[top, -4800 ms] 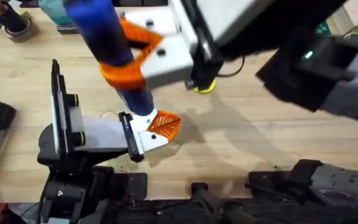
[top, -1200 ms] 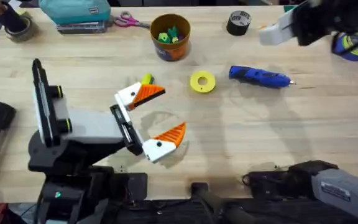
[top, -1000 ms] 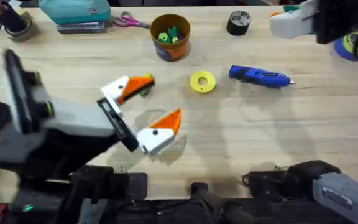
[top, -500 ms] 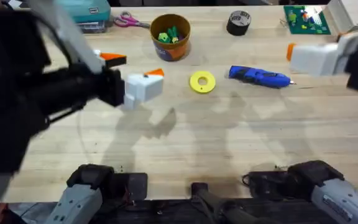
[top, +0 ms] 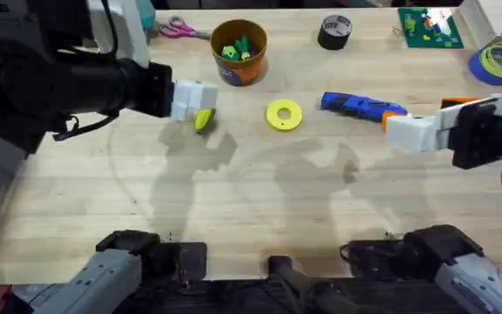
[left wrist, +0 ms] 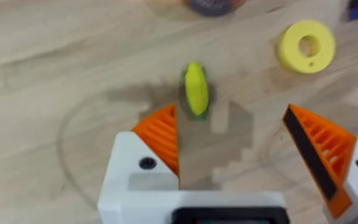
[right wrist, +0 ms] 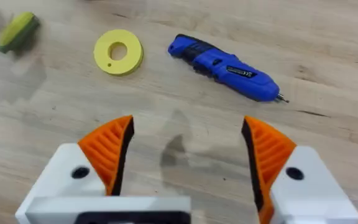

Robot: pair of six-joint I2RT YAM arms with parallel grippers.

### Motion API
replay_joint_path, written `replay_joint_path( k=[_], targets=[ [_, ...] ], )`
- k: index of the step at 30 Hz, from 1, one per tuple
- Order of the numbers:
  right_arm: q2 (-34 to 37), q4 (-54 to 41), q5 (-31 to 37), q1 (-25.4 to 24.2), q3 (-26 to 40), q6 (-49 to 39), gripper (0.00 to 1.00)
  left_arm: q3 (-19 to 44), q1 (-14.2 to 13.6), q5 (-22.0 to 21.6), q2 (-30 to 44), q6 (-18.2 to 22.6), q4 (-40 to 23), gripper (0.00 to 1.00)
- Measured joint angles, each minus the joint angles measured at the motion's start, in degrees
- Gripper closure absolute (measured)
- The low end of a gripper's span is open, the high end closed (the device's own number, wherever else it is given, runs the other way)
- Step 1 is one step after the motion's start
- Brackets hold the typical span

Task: Pick up the gripper from the table and insert it into the empty holder that is missing its gripper. Then pick up a screw, insert it into the mounting hole, and use the screwdriver to tighten it. Finally, clean up the table by picking up the vegetable and placing it into the bucket.

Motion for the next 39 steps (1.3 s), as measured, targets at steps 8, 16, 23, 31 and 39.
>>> replay_joint_path(
  k=[8, 16, 23, 31, 39],
  targets=[
    [0.0, 0.02, 0.0, 0.0, 0.0, 0.02, 0.006, 8.5, -0.22, -7.9, 6.97, -1.32, -12.19, 0.016],
    [0.0, 0.02, 0.0, 0.0, 0.0, 0.17, 0.005, 9.19, -5.9, -10.4, 21.68, -3.41, -10.04, 0.014],
    [0.0, 0.02, 0.0, 0.0, 0.0, 0.17, 0.005, 9.19, -7.39, -12.03, 33.4, -4.79, -4.07, 0.014],
    [0.0, 0.04, 0.0, 0.0, 0.0, 0.17, 0.005, 9.19, -7.34, -12.55, 40.43, -7.45, -0.8, 0.014],
    [0.0, 0.04, 0.0, 0.0, 0.0, 0.17, 0.005, 9.19, -7.34, -12.56, 41.94, -8.06, -0.85, 0.015]
  ],
)
